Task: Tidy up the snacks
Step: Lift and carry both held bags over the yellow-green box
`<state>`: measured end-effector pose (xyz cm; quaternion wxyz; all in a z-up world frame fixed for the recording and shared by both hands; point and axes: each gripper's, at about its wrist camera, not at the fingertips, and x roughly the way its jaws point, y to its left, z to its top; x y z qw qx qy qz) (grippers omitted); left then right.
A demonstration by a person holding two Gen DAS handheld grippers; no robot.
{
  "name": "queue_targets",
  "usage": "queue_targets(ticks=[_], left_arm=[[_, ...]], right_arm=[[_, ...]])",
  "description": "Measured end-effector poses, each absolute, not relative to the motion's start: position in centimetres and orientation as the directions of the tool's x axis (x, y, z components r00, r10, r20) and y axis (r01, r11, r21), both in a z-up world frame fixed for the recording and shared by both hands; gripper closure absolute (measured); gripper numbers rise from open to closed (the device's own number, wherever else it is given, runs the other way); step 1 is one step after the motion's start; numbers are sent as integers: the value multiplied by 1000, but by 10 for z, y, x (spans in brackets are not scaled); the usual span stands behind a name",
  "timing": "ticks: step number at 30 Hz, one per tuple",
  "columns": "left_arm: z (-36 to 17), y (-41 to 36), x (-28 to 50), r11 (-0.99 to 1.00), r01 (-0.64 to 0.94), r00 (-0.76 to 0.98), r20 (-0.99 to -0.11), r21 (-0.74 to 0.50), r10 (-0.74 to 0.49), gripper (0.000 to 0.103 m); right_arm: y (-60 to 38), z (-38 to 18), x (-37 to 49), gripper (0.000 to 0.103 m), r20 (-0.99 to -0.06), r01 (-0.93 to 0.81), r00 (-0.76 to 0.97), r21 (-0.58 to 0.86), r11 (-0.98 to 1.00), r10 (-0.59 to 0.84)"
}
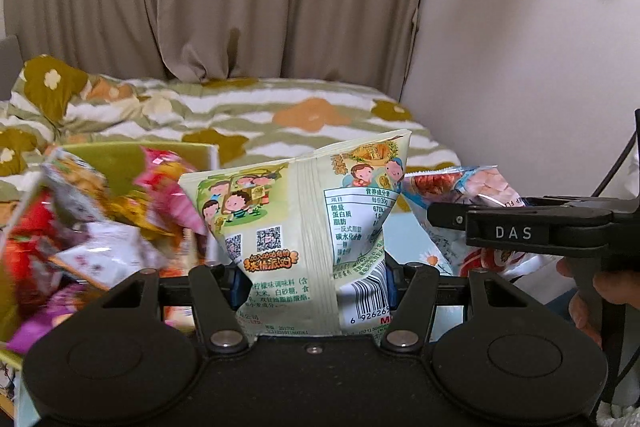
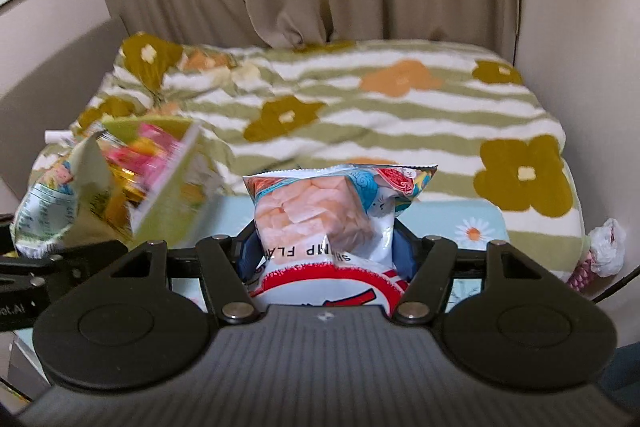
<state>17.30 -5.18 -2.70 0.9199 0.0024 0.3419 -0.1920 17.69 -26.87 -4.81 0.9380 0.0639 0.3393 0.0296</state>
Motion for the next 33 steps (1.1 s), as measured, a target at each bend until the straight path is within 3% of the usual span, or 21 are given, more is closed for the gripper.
queue_targets(ticks=[11,28,29,32,33], left_arm=[[1,48,159,945,310,747,-589,-102,-309,40],[-19,118,272,968,235,725,-648,-83,-232,39],[-21,117,275,969,232,723,-651,-87,-231,37],[-27,117,285,974,212,726,-655,-79,-211,5],[-27,118,284,977,202,732,-651,-71,-199,0]], right_arm=[[-164,-1,147,24,-549,-27,830,129,991,94],[-75,5,211,24,-569,-84,809,134,987,146],[-75,3,216,24,-573,-86,806,137,987,150],[-74,-2,228,24,-586,-96,795,136,986,158],[-74,-3,232,24,-589,-99,792,135,986,160]])
